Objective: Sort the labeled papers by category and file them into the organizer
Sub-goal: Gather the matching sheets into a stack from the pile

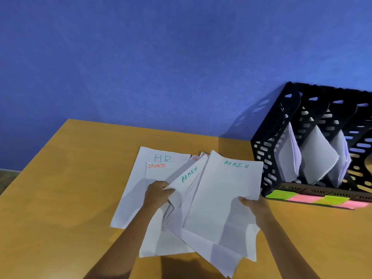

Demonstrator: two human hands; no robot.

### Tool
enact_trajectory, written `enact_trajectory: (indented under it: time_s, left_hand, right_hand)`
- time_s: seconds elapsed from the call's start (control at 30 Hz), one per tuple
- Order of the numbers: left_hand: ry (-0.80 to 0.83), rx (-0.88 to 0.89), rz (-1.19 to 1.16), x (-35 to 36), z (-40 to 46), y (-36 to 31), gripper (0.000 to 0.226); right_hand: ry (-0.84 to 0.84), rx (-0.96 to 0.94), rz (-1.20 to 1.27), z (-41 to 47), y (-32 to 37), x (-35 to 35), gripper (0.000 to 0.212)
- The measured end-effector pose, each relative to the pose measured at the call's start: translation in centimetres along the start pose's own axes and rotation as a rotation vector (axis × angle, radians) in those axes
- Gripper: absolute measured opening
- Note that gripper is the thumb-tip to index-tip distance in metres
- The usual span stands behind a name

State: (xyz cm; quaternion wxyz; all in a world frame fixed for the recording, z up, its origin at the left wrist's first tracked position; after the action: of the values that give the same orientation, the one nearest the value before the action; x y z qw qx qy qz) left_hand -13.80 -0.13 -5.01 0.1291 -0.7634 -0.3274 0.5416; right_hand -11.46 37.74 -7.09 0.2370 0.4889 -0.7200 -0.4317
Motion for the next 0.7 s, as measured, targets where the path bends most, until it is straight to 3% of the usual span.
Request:
enact_trajectory:
  time_s: [0.17, 0.37, 0.5, 0.6, 0.7]
  left_hand:
    - [-0.368, 0.095, 0.044, -7.7, 0.5, -2.5, 0.019]
    - [-0.768, 0.287, -0.167, -18.5, -1.7, -6.8, 0.013]
    - [-0.856, 0.546, -0.495, -23.3, -5.6, -11.5, 0.012]
    - [-1.000, 0.711, -0.615, -26.4, -9.5, -14.9, 0.013]
    - [-1.048, 0.755, -0.661, -28.1, -11.1, -17.2, 0.011]
  right_hand:
    - [-0.009, -0.062, -0.045, -0.2, 0.9, 0.2, 0.039]
    - [-0.005, -0.115, -0.154, -0.5, 1.2, 0.5, 0.033]
    - [-0.002, -0.121, -0.240, -0.2, 1.4, 0.9, 0.028]
    - [0.045, -0.117, -0.240, -0.3, 1.7, 1.6, 0.030]
    - [0.166, -0.102, -0.145, -1.1, 2.1, 3.0, 0.032]
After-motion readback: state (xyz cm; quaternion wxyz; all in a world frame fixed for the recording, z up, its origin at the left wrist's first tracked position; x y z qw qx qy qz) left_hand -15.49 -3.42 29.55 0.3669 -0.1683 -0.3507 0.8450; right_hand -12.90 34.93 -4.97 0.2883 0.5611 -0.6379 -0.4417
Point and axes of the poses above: each hand's wrist, its own z-axis towards the middle knuckle, its own x-axis out of the palm, y = z × x, the point moved 10 cm from there along z, towards the middle knuckle, and after that the axes turned 13 degrees about z, right-handed, at the moved point
